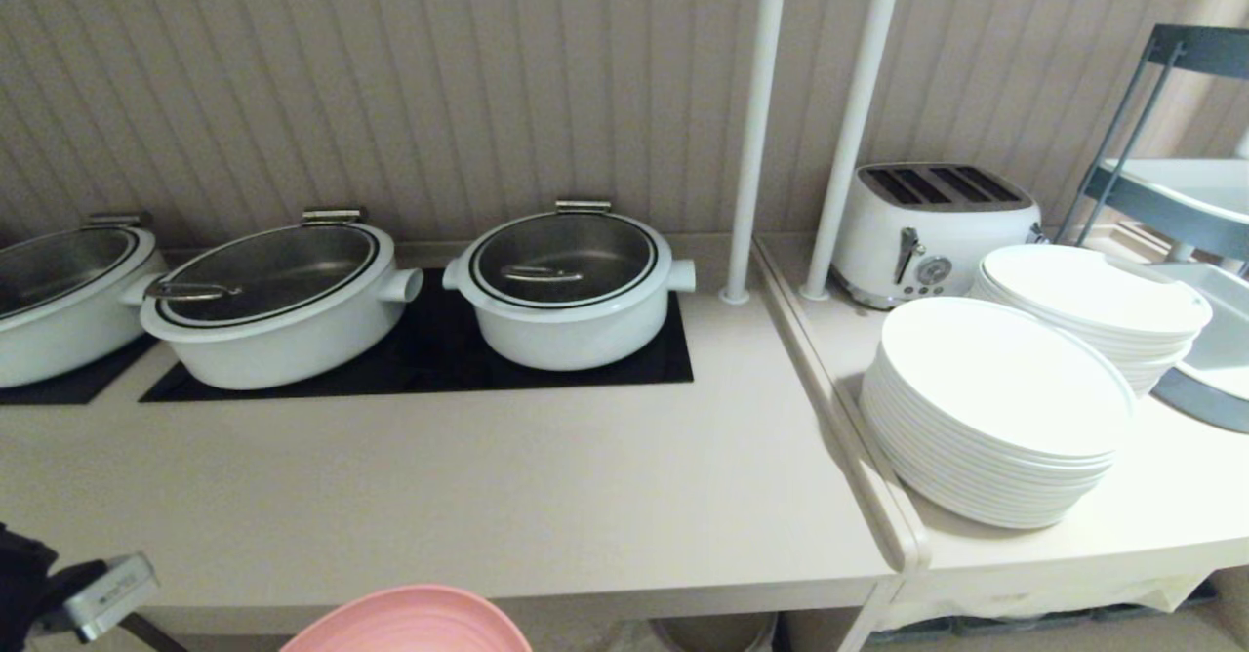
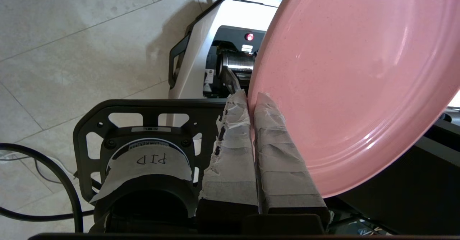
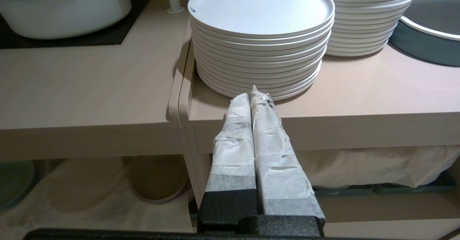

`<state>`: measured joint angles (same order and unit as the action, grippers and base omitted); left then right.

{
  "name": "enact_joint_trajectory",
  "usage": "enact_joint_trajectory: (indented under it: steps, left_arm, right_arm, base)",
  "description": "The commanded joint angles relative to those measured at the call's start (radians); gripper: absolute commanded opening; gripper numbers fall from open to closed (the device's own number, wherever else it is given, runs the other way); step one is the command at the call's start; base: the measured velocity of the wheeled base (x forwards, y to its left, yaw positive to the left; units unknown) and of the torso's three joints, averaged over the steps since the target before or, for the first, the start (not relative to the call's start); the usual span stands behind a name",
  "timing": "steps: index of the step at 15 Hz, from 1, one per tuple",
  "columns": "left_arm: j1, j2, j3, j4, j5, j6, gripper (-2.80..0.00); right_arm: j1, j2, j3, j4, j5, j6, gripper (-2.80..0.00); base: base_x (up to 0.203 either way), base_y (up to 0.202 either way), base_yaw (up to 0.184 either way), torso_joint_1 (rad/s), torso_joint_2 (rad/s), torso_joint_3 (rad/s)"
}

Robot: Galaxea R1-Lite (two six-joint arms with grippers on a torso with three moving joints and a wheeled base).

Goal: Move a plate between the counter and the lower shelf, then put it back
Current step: Put the plate in the cupboard

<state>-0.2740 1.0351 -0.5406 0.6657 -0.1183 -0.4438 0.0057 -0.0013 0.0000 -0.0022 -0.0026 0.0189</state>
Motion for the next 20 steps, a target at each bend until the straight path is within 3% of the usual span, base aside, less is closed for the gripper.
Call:
enact_joint_trajectory:
  steps: [1, 20]
  left_arm:
    - [0.012, 0.006, -0.001, 0.005, -0.001, -0.004, -2.8]
    - [0.027, -0.047, 0.096, 0.011, 0.0, -0.001, -2.8]
  right_arm:
    - [0.0, 0.001, 0.0, -0.001, 0.0, 0.003, -2.8]
    - [0.0, 0.001, 0.0, -0.001, 0.0, 0.004, -2.8]
  base:
    - [0.0, 0.0, 0.0, 0.0, 0.0, 0.0]
    - [0.0, 0.0, 0.0, 0.0, 0.0, 0.0]
